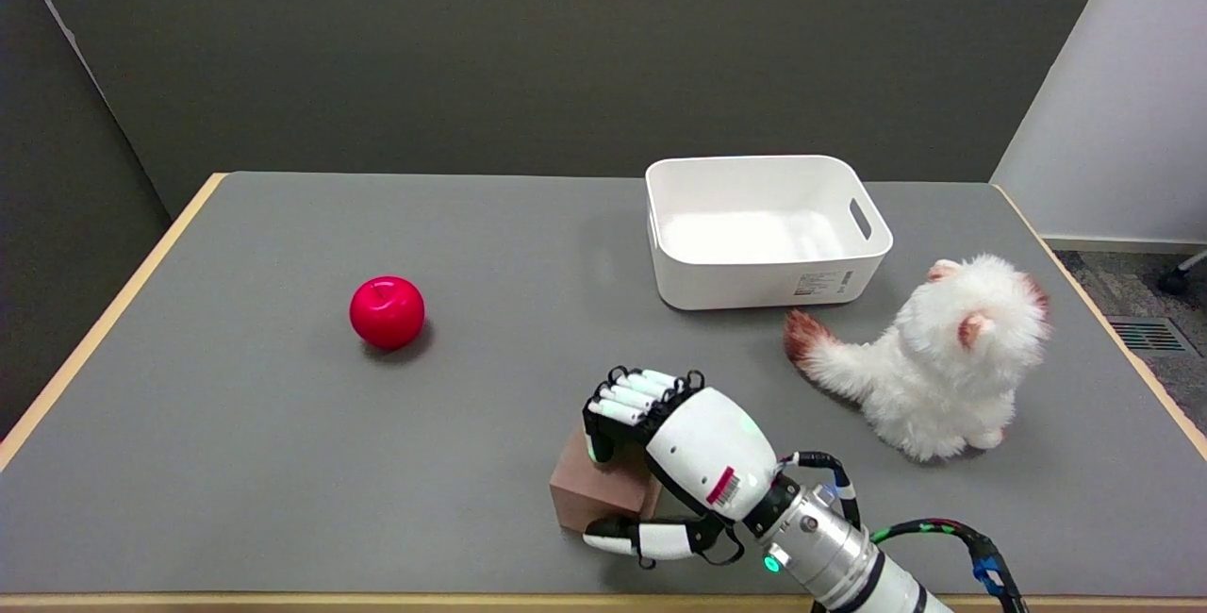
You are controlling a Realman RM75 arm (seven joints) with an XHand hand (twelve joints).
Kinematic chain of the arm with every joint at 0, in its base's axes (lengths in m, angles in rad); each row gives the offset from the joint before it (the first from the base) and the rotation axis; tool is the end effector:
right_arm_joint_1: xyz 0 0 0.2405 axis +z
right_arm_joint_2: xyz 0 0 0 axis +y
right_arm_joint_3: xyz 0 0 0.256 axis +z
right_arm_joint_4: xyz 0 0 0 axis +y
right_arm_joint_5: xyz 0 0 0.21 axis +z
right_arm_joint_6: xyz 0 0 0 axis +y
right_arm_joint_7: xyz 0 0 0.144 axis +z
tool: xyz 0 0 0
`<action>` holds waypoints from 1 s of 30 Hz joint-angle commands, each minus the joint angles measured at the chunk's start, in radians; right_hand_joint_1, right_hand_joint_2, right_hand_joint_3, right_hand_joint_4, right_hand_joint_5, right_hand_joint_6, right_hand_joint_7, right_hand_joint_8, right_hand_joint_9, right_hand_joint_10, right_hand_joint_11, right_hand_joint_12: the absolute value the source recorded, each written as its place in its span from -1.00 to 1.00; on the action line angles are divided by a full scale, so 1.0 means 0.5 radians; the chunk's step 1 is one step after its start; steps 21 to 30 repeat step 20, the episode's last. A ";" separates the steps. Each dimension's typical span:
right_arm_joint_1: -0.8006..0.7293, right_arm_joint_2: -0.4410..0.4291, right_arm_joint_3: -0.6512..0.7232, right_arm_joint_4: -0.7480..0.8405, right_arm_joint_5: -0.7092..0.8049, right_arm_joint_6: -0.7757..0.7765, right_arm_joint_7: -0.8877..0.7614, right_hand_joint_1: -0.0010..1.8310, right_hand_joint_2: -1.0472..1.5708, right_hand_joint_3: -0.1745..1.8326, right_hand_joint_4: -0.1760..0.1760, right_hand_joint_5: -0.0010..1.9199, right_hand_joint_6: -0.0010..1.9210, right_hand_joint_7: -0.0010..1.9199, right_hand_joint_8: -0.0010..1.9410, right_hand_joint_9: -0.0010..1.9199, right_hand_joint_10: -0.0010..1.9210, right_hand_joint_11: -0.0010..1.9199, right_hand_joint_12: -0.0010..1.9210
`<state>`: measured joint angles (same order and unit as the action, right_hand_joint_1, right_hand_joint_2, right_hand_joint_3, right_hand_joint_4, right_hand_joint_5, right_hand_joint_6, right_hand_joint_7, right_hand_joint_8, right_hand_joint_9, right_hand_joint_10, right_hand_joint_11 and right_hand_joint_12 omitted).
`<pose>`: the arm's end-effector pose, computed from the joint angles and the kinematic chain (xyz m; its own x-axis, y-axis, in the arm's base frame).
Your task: Pick up wooden cube.
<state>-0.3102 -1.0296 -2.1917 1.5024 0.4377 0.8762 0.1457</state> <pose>-0.2984 -0.1963 0.2105 0.9340 0.0742 0.3496 -0.2676 -0.5033 0.8216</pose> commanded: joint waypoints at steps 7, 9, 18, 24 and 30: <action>0.311 0.052 0.126 0.286 0.188 -0.064 -0.400 0.30 0.72 -0.64 -1.00 -0.45 0.53 -0.15 0.56 -0.15 0.48 -0.34 1.00; 0.324 0.054 0.203 0.328 0.188 -0.096 -0.421 0.30 0.71 -0.63 -1.00 -0.44 0.52 -0.15 0.56 -0.15 0.48 -0.34 1.00; 0.362 0.066 0.511 0.413 0.168 -0.196 -0.421 0.30 0.70 -0.62 -1.00 -0.43 0.51 -0.14 0.54 -0.13 0.46 -0.30 1.00; 0.387 0.081 0.604 0.408 0.168 -0.214 -0.415 0.30 0.70 -0.61 -1.00 -0.43 0.51 -0.13 0.53 -0.13 0.46 -0.28 1.00; 0.387 0.081 0.604 0.408 0.168 -0.214 -0.415 0.30 0.70 -0.61 -1.00 -0.43 0.51 -0.13 0.53 -0.13 0.46 -0.28 1.00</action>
